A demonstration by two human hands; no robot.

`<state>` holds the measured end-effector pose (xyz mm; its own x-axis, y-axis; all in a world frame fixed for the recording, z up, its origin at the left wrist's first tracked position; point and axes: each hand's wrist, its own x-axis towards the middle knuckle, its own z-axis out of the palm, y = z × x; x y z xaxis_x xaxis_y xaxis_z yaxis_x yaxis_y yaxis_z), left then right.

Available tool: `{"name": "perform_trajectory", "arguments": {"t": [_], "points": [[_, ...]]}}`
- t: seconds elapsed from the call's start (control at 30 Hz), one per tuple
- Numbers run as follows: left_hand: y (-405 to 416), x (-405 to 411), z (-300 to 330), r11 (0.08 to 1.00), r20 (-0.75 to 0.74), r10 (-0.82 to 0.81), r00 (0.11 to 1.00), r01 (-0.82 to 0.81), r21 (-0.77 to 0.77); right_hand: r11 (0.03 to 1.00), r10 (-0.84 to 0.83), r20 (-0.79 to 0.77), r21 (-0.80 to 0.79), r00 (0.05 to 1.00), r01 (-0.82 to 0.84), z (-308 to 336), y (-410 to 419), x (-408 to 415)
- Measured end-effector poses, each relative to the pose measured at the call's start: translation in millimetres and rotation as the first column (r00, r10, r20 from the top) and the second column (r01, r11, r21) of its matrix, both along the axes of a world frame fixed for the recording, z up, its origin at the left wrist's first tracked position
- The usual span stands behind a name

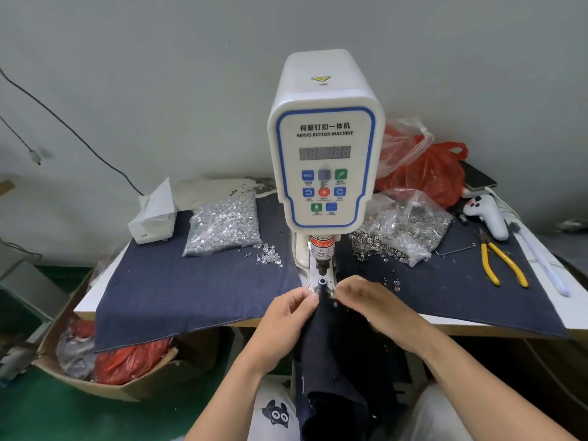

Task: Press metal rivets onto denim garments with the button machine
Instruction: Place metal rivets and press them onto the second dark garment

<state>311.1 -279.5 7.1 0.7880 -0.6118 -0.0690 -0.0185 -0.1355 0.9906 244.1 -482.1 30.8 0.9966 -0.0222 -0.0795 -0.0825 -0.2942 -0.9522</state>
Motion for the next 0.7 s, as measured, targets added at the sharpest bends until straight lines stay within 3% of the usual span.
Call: {"name": "perform_trajectory", "arguments": {"t": [0.07,0.1,0.2,0.3,0.43,0.6,0.7], "points": [[0,-6,8,0.997,0.039,-0.063,0.997,0.062,0.037,0.986,0.076,0.063,-0.151,0.995,-0.066,6,-1,-4],[0,-8,13,0.994,0.066,-0.092,0.994,0.088,0.057,0.985,0.1,0.077,-0.15,0.992,-0.087,8,-3,-6],[5,-10,20,0.969,0.216,-0.193,0.957,0.151,0.195,0.986,0.139,0.05,0.084,0.989,-0.143,14,-8,-15],[11,-9,18,0.941,0.225,-0.2,0.954,0.123,0.316,0.973,0.171,0.052,0.149,0.984,-0.177,16,-8,-21],[18,-12,16,0.968,0.117,-0.178,0.977,0.152,0.199,0.959,0.094,0.015,0.267,0.995,-0.095,10,-11,-24],[16,-15,20,0.99,0.033,-0.137,0.99,0.136,0.037,0.994,0.088,-0.053,0.071,0.995,-0.084,10,-19,-23],[7,-12,19,0.992,0.072,-0.099,0.993,0.093,0.079,0.989,0.078,-0.113,-0.114,0.991,-0.091,8,-18,-18]]}}
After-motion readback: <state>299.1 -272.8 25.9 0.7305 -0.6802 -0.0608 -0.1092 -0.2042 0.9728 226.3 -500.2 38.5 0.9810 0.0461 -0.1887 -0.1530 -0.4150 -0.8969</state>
